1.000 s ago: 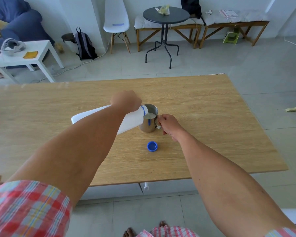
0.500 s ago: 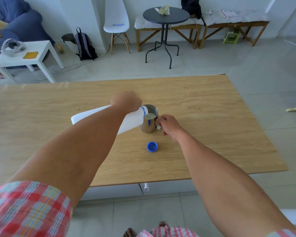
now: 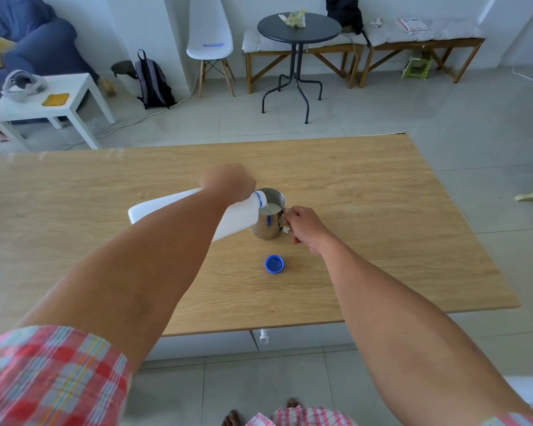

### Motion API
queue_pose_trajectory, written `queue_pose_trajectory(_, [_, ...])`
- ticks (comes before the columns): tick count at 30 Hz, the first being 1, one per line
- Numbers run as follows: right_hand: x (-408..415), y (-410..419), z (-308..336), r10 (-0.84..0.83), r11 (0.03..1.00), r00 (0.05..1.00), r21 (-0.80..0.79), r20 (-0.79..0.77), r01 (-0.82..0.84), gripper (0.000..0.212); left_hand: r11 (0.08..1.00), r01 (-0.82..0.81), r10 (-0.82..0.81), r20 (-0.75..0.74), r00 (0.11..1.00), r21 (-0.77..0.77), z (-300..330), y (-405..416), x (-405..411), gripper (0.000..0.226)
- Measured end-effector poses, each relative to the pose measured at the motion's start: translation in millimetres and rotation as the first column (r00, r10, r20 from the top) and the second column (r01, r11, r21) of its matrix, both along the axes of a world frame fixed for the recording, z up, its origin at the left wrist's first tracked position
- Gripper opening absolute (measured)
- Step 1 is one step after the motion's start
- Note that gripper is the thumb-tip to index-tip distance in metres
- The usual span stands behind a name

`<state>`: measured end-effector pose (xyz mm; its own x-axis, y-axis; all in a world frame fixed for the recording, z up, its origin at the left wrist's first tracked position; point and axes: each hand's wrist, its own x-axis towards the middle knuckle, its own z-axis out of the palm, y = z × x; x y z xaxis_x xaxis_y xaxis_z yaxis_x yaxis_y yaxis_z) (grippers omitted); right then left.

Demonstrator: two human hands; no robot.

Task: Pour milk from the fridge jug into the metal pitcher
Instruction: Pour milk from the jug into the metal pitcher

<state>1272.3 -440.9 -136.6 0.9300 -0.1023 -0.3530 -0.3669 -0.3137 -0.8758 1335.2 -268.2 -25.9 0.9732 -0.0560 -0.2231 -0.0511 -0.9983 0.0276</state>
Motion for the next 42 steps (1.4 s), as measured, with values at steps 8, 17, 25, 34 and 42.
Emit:
queue_pose_trajectory(8, [-0.7,-0.1,0.0,-0.008,1.000,1.000,0.016,0.001,0.008,0.036,1.000,0.010,-0.010,0.000,1.000,0.008,0.5,-0.5,-0.3,0.023])
queue_pose_trajectory(17, [-0.9,0.2,0.9,-0.003,1.000,1.000,0.015,-0.003,0.003,0.035,1.000,0.013,-0.013,0.000,1.000,0.015,-0.6,-0.7,1.1,0.024])
queue_pose_trajectory(25, [-1.2,0.1,1.6,0.000,1.000,1.000,0.005,-0.005,0.000,0.036,1.000,0.007,-0.007,0.003,1.000,0.014,-1.6,-1.3,2.6,0.024])
queue_pose_trajectory(34, [-2.8,0.2,3.1,-0.004,0.999,1.000,0.042,-0.019,0.005,0.037,1.000,-0.001,0.001,-0.003,1.000,0.021,-1.1,-1.3,2.5,0.023])
queue_pose_trajectory(42, [-3.2,0.9,4.1,0.001,1.000,1.000,0.019,-0.015,-0.001,0.037,1.000,-0.007,0.007,-0.001,1.000,0.024,-0.2,-1.4,1.5,0.025])
